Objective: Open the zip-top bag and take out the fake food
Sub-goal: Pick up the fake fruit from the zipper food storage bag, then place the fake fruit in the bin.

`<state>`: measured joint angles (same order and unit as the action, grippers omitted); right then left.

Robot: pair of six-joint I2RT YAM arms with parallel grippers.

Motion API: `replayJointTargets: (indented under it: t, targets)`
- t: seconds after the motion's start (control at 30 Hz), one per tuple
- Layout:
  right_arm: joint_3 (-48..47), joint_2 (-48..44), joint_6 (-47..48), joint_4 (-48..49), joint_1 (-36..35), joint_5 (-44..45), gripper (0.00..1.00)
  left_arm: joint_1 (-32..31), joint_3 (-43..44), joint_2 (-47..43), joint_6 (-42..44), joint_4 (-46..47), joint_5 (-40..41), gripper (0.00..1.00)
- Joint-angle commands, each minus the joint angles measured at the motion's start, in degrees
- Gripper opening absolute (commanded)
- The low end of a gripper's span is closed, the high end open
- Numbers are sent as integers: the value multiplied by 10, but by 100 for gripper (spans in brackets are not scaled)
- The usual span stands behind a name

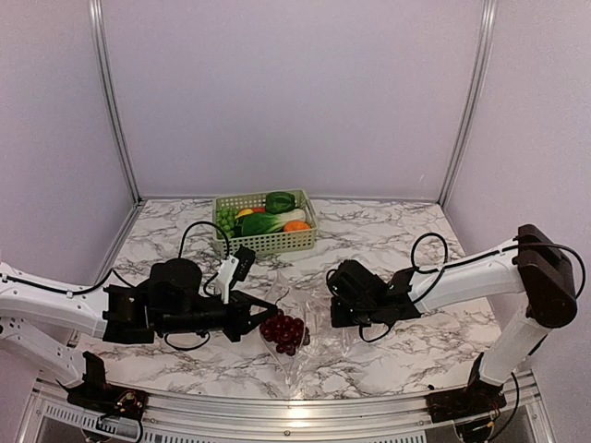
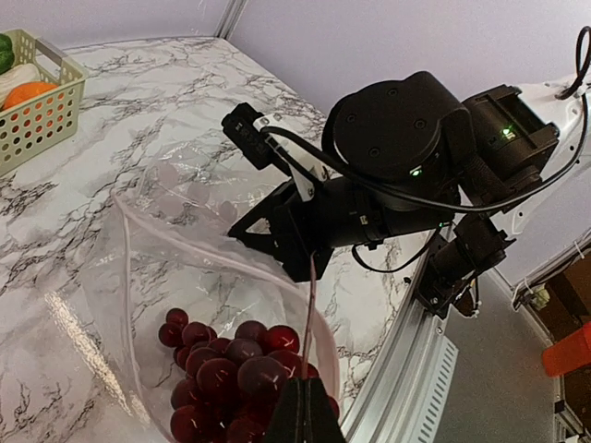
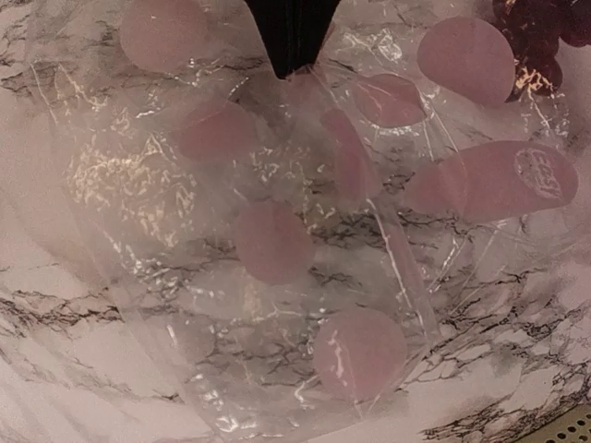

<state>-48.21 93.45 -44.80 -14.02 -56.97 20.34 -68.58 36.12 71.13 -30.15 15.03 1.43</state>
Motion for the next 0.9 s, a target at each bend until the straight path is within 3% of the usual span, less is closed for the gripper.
replayJointTargets:
  t: [0.0, 0.53, 0.87]
  targets:
    - [-21, 4, -12, -1, 4, 18, 0, -2, -4, -25, 5, 62, -27, 0]
    - [-18, 5, -13, 8, 4, 16, 0, -2, 47, -102, -3, 14, 71, 0]
    - [-16, 5, -13, 20, 3, 6, 0, 1, 82, -123, -11, 7, 86, 0]
